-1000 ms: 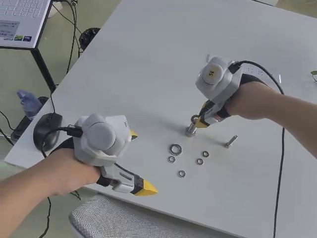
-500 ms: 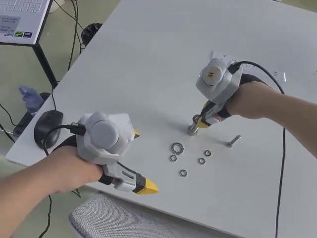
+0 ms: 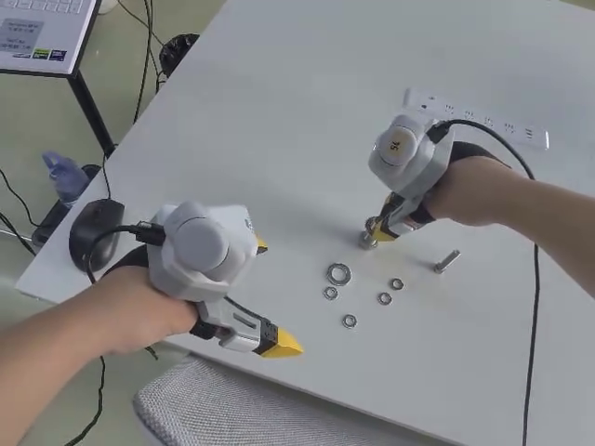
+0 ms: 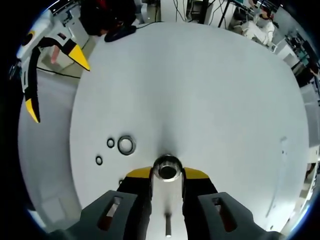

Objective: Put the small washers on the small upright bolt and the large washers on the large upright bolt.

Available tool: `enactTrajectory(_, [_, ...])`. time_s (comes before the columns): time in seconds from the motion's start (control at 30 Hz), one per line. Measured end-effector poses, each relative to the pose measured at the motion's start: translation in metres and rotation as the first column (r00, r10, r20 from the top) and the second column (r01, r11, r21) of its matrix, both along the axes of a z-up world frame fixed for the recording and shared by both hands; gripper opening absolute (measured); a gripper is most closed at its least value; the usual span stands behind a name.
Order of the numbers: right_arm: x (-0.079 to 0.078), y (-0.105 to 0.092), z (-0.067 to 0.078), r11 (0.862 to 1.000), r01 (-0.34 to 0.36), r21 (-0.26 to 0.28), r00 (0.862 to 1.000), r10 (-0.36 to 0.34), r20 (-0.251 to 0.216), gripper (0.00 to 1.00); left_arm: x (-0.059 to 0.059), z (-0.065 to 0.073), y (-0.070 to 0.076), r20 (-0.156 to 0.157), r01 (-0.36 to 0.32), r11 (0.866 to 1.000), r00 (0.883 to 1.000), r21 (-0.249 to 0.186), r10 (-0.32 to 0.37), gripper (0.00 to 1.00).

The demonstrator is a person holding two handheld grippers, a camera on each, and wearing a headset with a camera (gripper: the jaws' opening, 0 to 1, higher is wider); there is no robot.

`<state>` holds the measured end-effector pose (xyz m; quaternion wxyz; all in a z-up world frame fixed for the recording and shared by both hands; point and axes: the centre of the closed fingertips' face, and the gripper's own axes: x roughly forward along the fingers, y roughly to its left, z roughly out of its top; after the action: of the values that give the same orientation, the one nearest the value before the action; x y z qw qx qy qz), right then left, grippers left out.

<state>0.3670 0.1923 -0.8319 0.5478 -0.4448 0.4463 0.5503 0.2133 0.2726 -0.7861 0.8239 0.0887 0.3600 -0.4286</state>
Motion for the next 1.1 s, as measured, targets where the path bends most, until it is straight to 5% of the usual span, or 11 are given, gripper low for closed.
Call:
enactTrajectory(0.37, [0.003,0.001,-0.023,1.000,0.003,-0.020,1.000,-0.003,-0.005,0.22,0.003,-0.002,0.002,-0.004,-0.004,1.000,1.000,0.000,0.004,0.82])
enactTrajectory(1.1, [-0.001,0.000,-0.030,1.000,-0.001,-0.031,1.000,0.001,-0.002,0.22,0.005,-0.006,0.000,-0.009,0.003,1.000,1.000,-0.001,-0.003,0.80])
